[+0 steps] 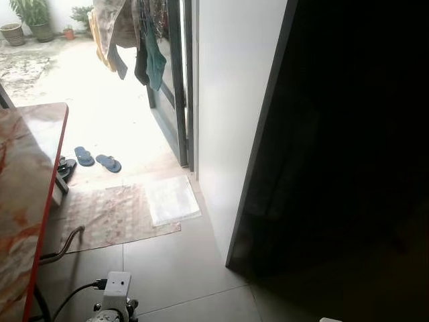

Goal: Restocking fridge

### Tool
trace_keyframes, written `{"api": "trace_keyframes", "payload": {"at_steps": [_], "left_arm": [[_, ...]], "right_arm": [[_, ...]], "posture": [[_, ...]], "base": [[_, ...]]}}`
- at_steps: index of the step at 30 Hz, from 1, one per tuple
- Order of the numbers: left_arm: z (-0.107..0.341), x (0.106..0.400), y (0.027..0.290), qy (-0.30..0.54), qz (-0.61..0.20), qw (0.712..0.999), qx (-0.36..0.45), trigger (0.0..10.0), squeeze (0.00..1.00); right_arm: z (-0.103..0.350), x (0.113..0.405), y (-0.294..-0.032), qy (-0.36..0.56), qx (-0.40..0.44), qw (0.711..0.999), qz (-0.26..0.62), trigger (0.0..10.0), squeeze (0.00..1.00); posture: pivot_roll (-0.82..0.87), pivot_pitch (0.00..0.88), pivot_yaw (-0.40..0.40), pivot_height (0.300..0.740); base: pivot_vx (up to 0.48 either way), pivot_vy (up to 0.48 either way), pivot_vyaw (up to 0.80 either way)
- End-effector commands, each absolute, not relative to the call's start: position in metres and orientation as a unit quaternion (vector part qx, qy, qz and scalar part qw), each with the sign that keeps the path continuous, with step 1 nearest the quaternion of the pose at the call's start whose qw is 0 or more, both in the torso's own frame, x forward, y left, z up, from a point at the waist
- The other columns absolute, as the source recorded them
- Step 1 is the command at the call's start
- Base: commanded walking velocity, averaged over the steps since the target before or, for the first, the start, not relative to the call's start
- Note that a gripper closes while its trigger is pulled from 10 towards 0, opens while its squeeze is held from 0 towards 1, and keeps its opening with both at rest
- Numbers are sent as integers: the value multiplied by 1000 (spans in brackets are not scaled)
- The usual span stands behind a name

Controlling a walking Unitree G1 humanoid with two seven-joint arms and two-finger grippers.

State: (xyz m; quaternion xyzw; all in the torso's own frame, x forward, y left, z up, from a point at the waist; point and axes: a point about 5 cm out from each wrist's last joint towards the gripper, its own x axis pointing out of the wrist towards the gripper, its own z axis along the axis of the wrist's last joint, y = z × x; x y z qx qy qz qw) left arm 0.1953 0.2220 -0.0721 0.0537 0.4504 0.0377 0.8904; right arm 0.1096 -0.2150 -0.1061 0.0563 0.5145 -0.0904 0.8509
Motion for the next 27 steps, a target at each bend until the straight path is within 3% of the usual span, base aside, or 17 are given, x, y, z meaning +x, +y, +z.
{"api": "trace_keyframes", "payload": {"at_steps": [1, 27], "left_arm": [[-76, 184, 231, 474, 44, 877, 65, 10000, 0], [-82, 173, 232, 490, 53, 866, 79, 10000, 0]], "right_arm": [[-107, 107, -213, 517, 65, 848, -93, 10000, 0], [-107, 104, -214, 516, 65, 849, -90, 10000, 0]], "posture": [[-58, 0, -30, 740], [-81, 0, -26, 740]], "base": [[0, 0, -775], [0, 0, -778]]}}
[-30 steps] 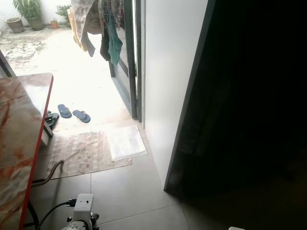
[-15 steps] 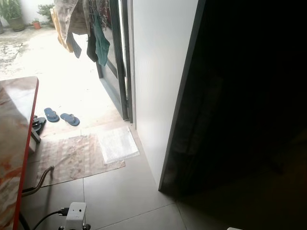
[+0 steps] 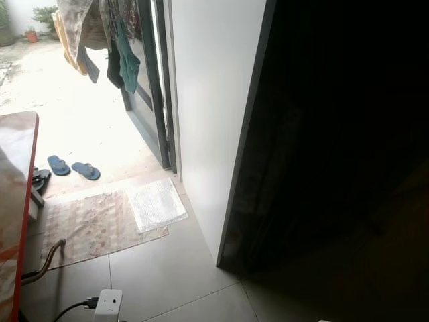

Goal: Restocking fridge

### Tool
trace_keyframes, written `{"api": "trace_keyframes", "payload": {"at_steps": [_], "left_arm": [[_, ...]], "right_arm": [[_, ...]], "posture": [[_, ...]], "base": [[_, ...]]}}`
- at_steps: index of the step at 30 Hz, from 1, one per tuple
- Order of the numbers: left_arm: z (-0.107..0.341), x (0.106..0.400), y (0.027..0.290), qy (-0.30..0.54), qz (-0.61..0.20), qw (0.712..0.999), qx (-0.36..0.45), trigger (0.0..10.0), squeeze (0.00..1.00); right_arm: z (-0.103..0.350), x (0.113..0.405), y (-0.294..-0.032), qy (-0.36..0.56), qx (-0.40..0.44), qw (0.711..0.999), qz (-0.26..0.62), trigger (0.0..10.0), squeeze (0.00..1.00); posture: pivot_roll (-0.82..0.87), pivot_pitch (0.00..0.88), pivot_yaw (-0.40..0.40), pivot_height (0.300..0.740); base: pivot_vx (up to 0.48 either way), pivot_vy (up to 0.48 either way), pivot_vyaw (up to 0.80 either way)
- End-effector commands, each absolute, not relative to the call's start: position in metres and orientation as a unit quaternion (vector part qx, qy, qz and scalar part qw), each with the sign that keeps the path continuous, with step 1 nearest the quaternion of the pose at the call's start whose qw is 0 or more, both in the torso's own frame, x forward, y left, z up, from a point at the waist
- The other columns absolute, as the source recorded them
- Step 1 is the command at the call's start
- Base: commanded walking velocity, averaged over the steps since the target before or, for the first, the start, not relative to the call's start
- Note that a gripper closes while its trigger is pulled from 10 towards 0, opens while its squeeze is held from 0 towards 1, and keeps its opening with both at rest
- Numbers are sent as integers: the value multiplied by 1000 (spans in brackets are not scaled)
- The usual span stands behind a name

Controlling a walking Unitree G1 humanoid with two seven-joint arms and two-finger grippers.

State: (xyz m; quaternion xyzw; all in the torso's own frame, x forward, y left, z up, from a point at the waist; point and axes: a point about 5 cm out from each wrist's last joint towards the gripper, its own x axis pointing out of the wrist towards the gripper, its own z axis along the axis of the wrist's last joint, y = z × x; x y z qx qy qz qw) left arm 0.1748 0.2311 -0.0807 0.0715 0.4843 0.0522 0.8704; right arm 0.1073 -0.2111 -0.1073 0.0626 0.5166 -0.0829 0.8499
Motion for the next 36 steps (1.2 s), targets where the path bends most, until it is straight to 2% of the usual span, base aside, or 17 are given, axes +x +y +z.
{"api": "trace_keyframes", "payload": {"at_steps": [1, 6, 18, 36], "left_arm": [[-82, 172, 233, 491, 54, 866, 81, 10000, 0], [-82, 173, 233, 495, 39, 862, 98, 10000, 0], [-85, 158, 243, 507, 49, 856, 94, 10000, 0], [-85, 156, 244, 506, 56, 856, 94, 10000, 0]], "right_arm": [[-107, 104, -214, 516, 65, 849, -90, 10000, 0], [-107, 104, -214, 516, 66, 849, -92, 10000, 0], [-108, 104, -212, 517, 66, 849, -88, 10000, 0], [-108, 104, -213, 517, 64, 849, -82, 10000, 0]], "posture": [[-81, 0, -26, 740], [-87, 0, -22, 740], [-89, 0, -11, 740], [-76, 0, -23, 740]], "base": [[0, 0, -775], [0, -311, -775], [0, 0, -778], [0, 0, -781]]}}
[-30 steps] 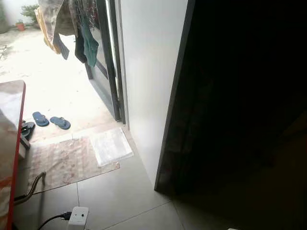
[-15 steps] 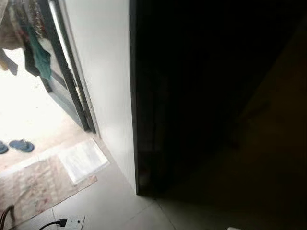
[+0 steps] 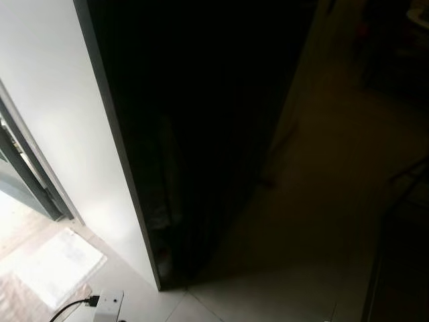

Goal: Restocking fridge

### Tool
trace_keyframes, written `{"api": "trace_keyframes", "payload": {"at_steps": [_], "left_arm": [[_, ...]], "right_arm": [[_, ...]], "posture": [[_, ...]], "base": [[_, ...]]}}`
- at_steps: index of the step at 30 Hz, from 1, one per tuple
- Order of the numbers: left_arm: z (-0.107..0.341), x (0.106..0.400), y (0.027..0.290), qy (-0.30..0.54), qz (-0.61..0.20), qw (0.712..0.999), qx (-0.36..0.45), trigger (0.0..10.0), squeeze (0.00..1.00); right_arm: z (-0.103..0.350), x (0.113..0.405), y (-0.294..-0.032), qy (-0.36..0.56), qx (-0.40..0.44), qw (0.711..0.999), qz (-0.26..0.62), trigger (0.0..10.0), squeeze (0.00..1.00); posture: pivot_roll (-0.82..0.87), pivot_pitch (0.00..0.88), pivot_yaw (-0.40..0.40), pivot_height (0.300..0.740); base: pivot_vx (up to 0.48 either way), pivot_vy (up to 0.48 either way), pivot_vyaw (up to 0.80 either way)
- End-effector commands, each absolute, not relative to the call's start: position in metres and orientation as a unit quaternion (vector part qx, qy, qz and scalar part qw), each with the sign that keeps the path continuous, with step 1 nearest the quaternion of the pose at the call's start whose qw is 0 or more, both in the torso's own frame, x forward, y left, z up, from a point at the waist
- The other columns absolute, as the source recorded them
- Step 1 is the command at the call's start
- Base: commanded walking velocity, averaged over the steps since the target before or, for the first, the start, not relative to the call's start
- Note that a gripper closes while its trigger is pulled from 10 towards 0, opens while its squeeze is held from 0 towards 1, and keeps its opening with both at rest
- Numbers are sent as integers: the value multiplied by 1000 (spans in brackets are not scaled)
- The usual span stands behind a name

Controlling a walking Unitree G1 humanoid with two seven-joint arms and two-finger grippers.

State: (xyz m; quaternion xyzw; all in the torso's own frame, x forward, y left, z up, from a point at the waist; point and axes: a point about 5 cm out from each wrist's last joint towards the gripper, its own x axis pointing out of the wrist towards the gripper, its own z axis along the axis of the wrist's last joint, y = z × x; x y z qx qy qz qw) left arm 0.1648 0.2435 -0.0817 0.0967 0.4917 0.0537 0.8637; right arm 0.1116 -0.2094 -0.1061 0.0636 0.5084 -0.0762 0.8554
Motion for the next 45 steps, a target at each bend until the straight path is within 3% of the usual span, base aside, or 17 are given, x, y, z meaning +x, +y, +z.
{"api": "trace_keyframes", "payload": {"at_steps": [1, 18, 40, 45], "left_arm": [[-86, 156, 244, 506, 56, 856, 93, 10000, 0], [-86, 155, 244, 504, 57, 856, 96, 10000, 0], [-88, 153, 239, 515, 44, 849, 109, 10000, 0], [-88, 155, 236, 513, 42, 850, 108, 10000, 0]], "right_arm": [[-108, 104, -213, 517, 64, 849, -82, 10000, 0], [-107, 106, -214, 516, 63, 851, -76, 10000, 0], [-107, 104, -213, 511, 78, 852, -82, 10000, 0], [-107, 104, -213, 511, 75, 853, -79, 10000, 0]], "posture": [[-76, 0, -23, 740], [-77, 0, -24, 740], [-79, 13, -6, 740], [-74, 11, -10, 740]], "base": [[0, 0, -781], [0, 0, -778], [0, 0, 0], [0, 376, 0]]}}
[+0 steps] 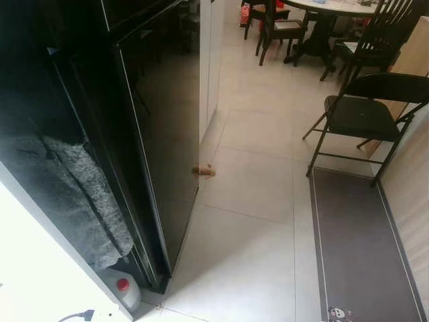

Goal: Restocking fridge

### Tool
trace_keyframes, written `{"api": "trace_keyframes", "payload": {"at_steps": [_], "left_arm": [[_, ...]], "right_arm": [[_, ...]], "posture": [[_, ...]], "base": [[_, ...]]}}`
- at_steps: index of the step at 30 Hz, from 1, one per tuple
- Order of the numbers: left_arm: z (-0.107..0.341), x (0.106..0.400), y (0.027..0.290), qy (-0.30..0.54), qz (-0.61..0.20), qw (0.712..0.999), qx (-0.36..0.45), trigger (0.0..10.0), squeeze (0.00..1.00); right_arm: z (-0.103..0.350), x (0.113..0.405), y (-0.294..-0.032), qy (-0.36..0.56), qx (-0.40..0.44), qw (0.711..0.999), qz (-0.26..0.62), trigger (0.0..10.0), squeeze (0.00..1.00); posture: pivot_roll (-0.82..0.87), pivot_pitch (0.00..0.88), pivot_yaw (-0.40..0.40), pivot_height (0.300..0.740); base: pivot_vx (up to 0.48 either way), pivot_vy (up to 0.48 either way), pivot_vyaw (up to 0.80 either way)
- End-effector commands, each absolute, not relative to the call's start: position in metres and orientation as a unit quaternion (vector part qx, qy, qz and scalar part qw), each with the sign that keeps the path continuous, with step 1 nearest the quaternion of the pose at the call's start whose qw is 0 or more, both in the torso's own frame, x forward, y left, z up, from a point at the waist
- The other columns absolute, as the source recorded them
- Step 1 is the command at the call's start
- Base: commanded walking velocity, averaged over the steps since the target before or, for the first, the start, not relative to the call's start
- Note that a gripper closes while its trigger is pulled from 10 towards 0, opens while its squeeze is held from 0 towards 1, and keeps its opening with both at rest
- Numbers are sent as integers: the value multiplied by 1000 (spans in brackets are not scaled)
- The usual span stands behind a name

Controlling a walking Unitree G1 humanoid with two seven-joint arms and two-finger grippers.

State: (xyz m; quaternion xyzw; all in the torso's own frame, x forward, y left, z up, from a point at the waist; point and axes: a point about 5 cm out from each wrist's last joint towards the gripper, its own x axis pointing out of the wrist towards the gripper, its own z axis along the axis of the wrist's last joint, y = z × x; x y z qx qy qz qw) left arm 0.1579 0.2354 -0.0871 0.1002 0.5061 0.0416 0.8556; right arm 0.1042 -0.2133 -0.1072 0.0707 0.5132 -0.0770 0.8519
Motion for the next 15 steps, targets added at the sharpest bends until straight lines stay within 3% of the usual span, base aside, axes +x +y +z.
{"api": "trace_keyframes", "payload": {"at_steps": [1, 15], "left_arm": [[-88, 156, 235, 513, 42, 850, 108, 10000, 0], [-88, 161, 227, 512, 37, 852, 106, 10000, 0]], "right_arm": [[-107, 104, -213, 511, 75, 853, -79, 10000, 0], [-107, 105, -213, 509, 66, 855, -74, 10000, 0]], "posture": [[-74, 11, -10, 740], [-71, 11, -10, 740]], "base": [[0, 386, 0], [0, 385, 0]]}}
